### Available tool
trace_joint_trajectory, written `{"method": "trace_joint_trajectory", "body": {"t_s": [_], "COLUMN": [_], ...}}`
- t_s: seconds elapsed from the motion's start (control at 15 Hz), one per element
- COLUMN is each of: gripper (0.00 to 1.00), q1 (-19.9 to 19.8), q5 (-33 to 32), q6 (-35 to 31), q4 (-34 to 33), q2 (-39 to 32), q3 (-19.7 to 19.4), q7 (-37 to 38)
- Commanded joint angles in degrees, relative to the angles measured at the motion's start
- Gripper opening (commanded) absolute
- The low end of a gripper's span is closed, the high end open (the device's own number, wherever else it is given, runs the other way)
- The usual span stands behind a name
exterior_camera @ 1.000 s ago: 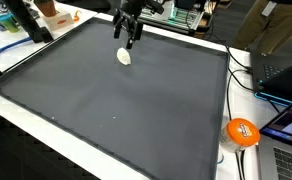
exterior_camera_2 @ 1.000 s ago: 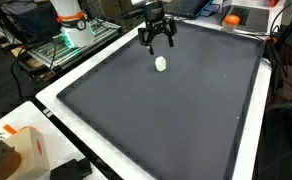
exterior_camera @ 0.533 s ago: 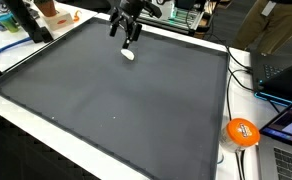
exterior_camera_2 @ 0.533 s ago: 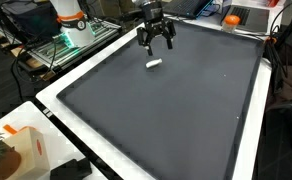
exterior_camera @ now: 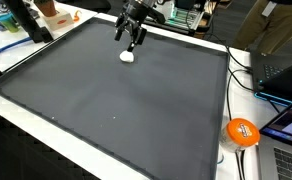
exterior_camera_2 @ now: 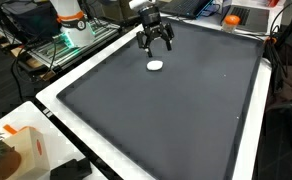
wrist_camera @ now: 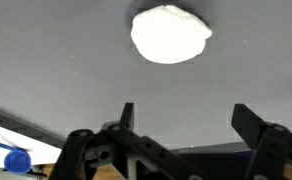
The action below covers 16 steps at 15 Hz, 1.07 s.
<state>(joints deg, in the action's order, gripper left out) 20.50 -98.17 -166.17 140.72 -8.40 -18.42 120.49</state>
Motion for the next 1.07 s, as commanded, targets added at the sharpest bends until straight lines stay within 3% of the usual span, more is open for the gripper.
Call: {"method": "trace_joint_trajectory", "body": {"t_s": [0.0, 0.67, 0.73, 0.8, 0.87, 1.0], "gripper": [1.00, 1.00, 1.00, 1.00, 1.00, 1.00], "q1": [0.44, 0.28, 0.24, -1.39, -0.61, -0.25], "q5": [-7.27, -25.73, -26.48, -22.69, -24.99, -23.66], "q6": [1.10, 6.45, 7.04, 6.12, 5.25, 5.47], "q4": [-0.82, -1.08, -1.00, -0.97, -1.13, -1.36], "q2": [-1.31, -1.01, -1.17, 0.23, -1.61, -1.04], "q3": [0.78, 4.47, 4.67, 6.11, 4.73, 4.61], "q7": [10.12, 38.35, 39.50, 35.12, 37.49, 34.81]}}
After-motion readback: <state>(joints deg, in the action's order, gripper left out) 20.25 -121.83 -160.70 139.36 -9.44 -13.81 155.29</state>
